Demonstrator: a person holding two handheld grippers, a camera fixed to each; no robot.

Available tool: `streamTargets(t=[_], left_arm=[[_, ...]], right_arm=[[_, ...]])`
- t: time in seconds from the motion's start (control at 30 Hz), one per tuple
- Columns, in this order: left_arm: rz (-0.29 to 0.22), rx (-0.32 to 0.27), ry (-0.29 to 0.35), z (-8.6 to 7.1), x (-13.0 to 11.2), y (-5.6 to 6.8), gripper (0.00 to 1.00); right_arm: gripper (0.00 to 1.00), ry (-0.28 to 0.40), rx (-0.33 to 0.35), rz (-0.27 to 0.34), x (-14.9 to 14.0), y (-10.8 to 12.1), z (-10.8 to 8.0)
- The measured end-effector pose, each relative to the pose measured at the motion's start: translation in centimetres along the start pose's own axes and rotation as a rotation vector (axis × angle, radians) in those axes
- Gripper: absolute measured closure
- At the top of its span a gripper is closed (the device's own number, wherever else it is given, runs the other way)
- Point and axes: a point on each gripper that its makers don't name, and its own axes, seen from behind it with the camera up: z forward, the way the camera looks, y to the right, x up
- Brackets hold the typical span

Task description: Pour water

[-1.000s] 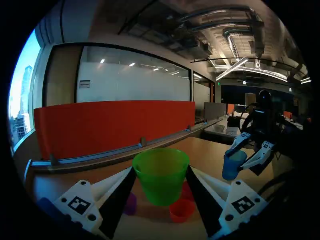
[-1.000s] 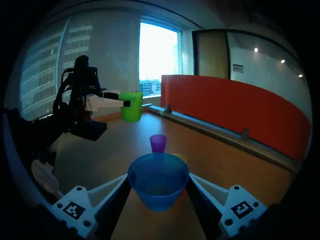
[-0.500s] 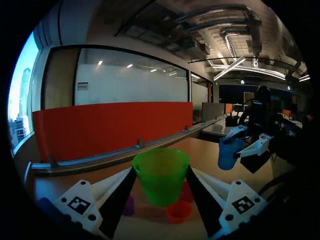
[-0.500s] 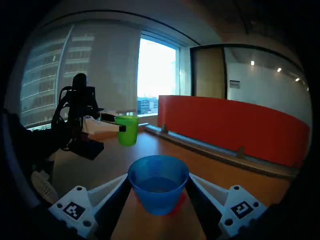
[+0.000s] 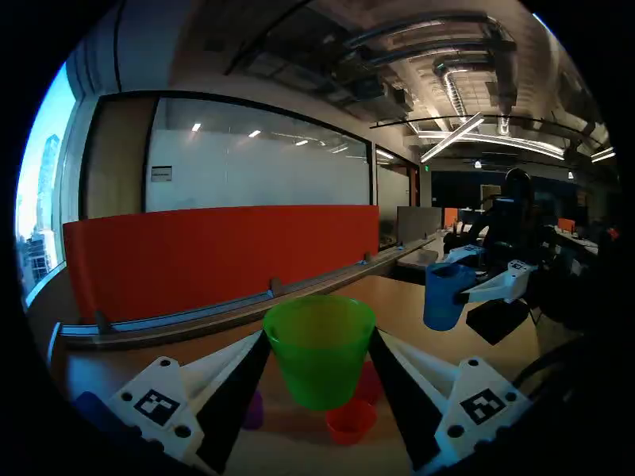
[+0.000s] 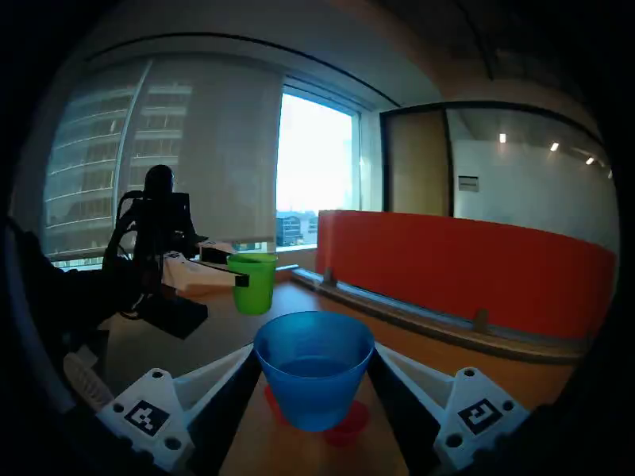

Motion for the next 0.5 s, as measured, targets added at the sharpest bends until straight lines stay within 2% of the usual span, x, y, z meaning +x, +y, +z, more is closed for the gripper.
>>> streamTargets(t=[0.5], left_arm=[[0.006,-0.025,-0.018,-0.1,-1.4,1.4,0.14]], right_arm=[[0.1,0.001,-0.005,-0.023,1.5,0.1,0.5]])
